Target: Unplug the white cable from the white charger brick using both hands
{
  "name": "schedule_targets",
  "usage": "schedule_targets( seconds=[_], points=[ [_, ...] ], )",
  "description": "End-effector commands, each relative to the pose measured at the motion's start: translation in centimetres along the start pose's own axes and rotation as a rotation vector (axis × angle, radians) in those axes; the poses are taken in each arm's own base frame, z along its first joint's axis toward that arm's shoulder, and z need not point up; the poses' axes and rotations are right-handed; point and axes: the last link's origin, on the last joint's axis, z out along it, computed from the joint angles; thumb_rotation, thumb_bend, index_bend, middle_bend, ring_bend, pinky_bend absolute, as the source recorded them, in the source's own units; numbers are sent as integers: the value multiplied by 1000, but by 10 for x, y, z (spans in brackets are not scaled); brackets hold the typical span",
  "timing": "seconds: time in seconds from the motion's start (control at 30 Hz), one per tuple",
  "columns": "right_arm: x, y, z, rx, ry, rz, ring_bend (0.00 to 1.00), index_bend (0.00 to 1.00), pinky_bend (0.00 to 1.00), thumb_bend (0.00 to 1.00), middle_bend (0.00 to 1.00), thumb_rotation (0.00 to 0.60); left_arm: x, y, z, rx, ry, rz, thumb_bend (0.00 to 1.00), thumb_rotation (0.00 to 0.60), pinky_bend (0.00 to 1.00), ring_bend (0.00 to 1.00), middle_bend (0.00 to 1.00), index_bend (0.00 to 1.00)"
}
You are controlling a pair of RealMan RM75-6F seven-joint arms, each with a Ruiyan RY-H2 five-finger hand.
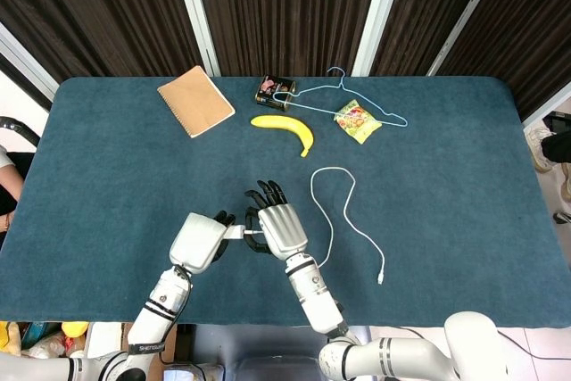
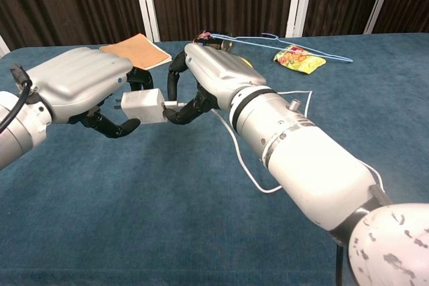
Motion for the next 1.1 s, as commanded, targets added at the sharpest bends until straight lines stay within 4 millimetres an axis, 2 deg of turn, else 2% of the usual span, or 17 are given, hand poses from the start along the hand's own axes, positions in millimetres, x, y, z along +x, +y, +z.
schedule_targets(
  seconds=[0.03,0.4,0.6,0.7,0.83,0.87,0.9,1.0,1.03,1.07,1.1],
  points=[
    [1,0,0,-10,-4,-1,106,900,0,623,313,600,0,-1,1,3,4,1,659,600,1000,1000,770,697],
    [7,4,-2,-26,-12,-26,106,911,0,656,313,600,-2,-3,2,7,15,9,659,600,1000,1000,769,697],
    [22,26,-5,-48,9,-79,106,915,0,657,313,600,-2,-3,2,7,15,9,651,600,1000,1000,770,697],
    [35,43,-4,-77,23,-99,106,915,0,657,313,600,-2,-3,2,7,15,9,640,600,1000,1000,770,697],
    [47,77,-6,-127,17,-176,106,916,0,657,313,600,-2,-3,2,7,15,9,613,600,1000,1000,770,697],
    [48,86,-7,-142,10,-197,106,915,0,657,313,600,-19,-25,43,99,-23,18,608,600,1000,1000,768,697],
    [48,95,-8,-157,1,-215,106,915,0,657,313,600,-24,-25,51,101,-22,14,601,600,1000,1000,766,696],
    [48,129,-14,-214,-34,-267,106,915,0,657,313,600,-30,-25,56,100,-5,11,576,600,1000,994,751,695],
    [46,142,-17,-239,-50,-287,106,915,0,657,313,600,-50,-9,34,69,-84,-6,569,600,1000,989,741,694],
    [44,153,-19,-258,-63,-301,106,915,0,657,313,600,-50,-15,52,93,-92,12,564,600,1000,985,734,692],
    [42,162,-20,-276,-75,-311,106,915,0,657,313,600,-48,-8,54,81,-91,21,556,600,1000,977,722,689]
  ],
)
